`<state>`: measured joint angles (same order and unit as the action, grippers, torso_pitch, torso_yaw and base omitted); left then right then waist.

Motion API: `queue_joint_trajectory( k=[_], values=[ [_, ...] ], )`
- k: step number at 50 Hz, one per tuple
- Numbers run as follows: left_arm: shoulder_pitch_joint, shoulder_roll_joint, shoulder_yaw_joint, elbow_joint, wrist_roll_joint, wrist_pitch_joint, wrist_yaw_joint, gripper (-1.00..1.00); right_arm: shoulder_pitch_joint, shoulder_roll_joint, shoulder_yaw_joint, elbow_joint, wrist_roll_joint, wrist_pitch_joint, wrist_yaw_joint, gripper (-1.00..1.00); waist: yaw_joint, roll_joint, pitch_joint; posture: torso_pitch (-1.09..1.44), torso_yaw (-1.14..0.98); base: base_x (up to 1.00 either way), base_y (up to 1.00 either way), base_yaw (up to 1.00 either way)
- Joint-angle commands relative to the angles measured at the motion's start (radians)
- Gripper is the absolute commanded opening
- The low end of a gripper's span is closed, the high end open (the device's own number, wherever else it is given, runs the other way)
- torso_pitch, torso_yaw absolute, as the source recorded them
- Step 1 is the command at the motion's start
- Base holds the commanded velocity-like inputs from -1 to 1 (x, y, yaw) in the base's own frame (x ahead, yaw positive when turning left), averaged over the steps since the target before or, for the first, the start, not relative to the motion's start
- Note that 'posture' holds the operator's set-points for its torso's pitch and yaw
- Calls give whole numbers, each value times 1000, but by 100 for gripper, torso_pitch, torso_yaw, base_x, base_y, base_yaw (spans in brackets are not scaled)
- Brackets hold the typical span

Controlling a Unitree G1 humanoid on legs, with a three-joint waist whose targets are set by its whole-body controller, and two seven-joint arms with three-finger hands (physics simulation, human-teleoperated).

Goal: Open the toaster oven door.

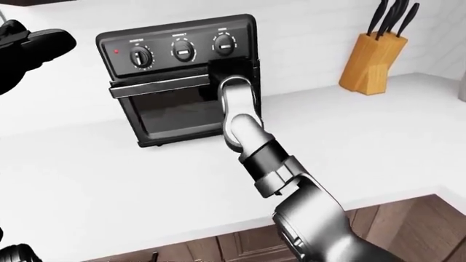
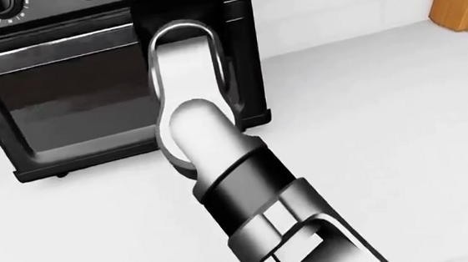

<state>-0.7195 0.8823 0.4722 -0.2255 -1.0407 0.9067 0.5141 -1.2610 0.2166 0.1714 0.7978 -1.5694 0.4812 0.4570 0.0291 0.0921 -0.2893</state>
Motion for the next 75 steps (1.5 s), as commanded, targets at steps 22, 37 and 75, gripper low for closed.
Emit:
queue_joint_trajectory(
  k=[22,37,75],
  values=[
    [-20,61,25,17,-35,-44,7,100,200,70,49,-363,-93,22,205,-100,-4,8,8,-47,0,0,0,0],
    [-35,78,21,20,-50,-48,33,100,491,136,79,-716,-306,-44,341,-100,-1,-10,-20,-47,0,0,0,0],
    [-29,117,23,11,-117,-37,55,100,861,-126,478,-1097,-403,224,599,-100,16,-48,27,-32,0,0,0,0]
  ],
)
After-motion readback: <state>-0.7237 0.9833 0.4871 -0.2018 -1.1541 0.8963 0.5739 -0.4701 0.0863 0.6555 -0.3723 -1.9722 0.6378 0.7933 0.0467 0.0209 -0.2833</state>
